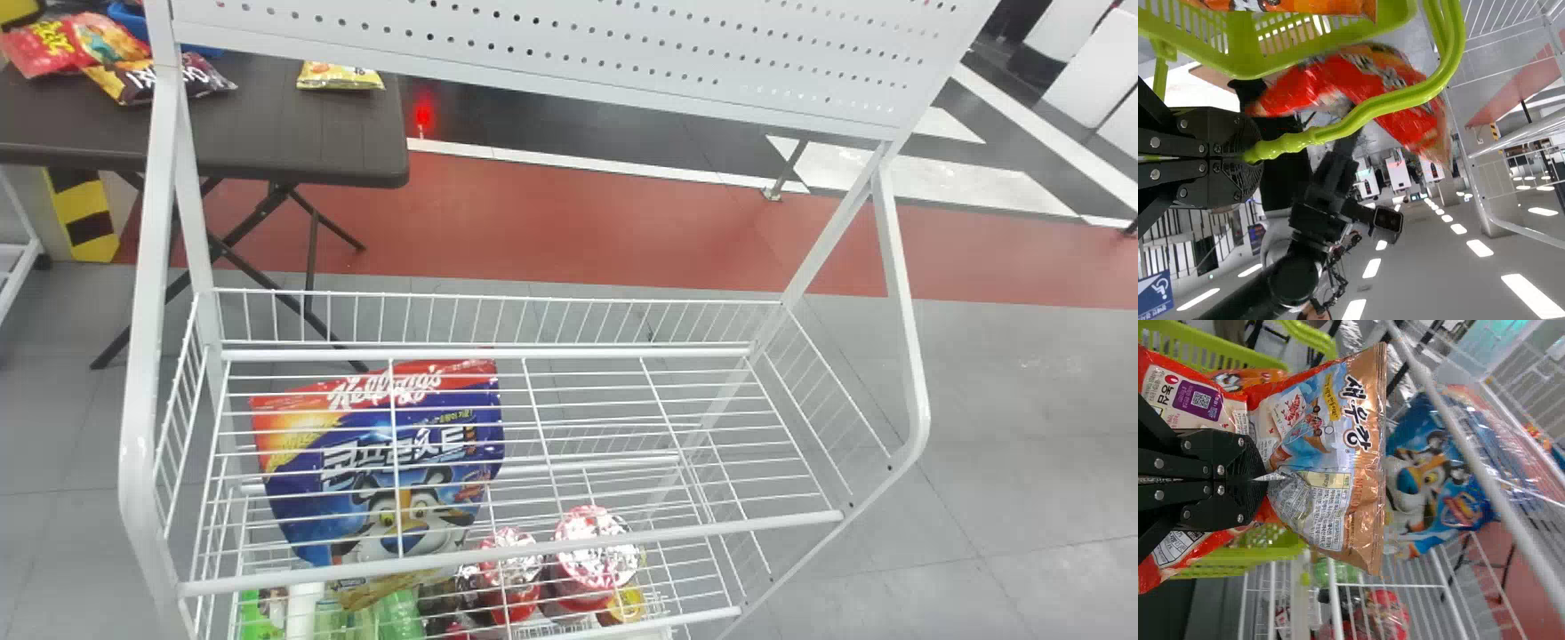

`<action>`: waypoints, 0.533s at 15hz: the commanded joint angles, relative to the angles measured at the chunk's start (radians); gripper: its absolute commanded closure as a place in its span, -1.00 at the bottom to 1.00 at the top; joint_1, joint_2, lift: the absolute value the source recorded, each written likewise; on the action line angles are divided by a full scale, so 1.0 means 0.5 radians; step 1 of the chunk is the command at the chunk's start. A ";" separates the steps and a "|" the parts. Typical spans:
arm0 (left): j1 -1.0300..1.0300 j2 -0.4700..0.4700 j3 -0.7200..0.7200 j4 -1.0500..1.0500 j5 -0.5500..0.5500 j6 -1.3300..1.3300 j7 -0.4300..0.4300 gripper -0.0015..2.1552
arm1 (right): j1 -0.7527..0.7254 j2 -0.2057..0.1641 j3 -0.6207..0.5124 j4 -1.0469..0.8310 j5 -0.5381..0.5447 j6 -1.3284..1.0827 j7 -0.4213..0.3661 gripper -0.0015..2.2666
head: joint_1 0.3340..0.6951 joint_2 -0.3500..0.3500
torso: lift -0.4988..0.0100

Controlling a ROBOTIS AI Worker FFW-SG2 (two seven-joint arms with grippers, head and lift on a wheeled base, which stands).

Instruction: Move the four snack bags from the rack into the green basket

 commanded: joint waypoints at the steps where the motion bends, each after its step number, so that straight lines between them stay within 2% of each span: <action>1: 0.009 0.000 0.000 -0.002 0.000 -0.005 -0.004 0.66 | -0.022 -0.024 0.157 0.078 0.051 -0.042 -0.041 0.82 | 1.00 -1.00 | 0.96; 6: 0.018 0.000 0.000 -0.005 0.000 -0.011 -0.001 0.66 | 0.036 -0.061 0.436 0.090 0.057 -0.024 -0.041 0.82 | 1.00 -1.00 | 0.96; 8: 0.018 0.000 -0.003 -0.008 0.000 -0.011 -0.004 0.66 | 0.048 -0.083 0.512 0.143 0.115 -0.055 -0.093 0.82 | 1.00 -1.00 | 0.96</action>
